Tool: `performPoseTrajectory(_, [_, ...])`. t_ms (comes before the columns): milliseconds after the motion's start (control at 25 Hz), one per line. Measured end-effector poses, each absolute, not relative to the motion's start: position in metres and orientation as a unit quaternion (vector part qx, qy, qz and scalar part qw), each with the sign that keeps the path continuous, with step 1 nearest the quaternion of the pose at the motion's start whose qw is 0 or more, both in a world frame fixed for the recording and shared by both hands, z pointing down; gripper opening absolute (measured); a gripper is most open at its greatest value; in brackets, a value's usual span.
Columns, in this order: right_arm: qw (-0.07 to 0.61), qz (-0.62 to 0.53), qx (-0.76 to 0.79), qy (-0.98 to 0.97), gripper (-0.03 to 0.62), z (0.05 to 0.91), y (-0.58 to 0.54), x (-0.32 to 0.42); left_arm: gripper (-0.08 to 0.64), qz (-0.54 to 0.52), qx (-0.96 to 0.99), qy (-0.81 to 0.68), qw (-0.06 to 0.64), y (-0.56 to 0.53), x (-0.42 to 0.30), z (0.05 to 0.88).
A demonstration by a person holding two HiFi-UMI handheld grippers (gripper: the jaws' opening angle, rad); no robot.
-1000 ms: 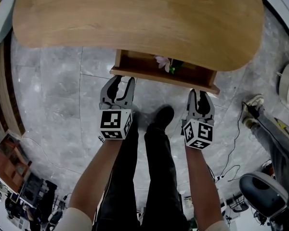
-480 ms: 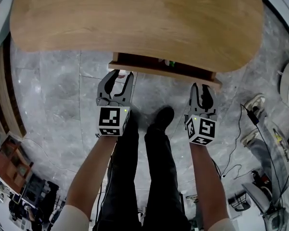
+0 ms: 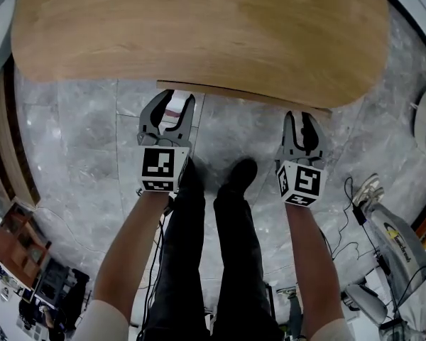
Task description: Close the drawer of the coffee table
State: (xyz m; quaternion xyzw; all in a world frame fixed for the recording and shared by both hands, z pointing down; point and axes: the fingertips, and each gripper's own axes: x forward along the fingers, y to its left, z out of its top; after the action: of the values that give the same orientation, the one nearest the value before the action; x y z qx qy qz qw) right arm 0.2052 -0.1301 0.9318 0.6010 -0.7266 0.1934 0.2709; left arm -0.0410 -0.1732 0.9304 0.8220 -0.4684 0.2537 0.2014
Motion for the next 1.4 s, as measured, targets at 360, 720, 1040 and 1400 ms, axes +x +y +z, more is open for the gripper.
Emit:
performPoseTrajectory(360, [0.269,0.159,0.604,-0.733,0.158,0.933,-0.153,0.208,0.191,0.245,0.837,-0.457,0.176,-0.192,-0.03,0.93])
performPoseTrajectory(720, [0.265,0.139,0.606,-0.737,0.181,0.934,-0.167,0.205,0.229,0.24,0.85,-0.443,0.155,-0.204,-0.027,0.932])
performPoseTrajectory(1040, [0.261,0.118,0.61,-0.739,0.198,0.933,-0.172,0.205,0.229,0.227,0.851,-0.452,0.145,-0.211,-0.026,0.93])
performPoseTrajectory(1400, [0.27,0.14,0.601,-0.739,0.219,0.931,-0.169,0.205,0.229,0.237,0.853,-0.44,0.148,-0.205,-0.032,0.926])
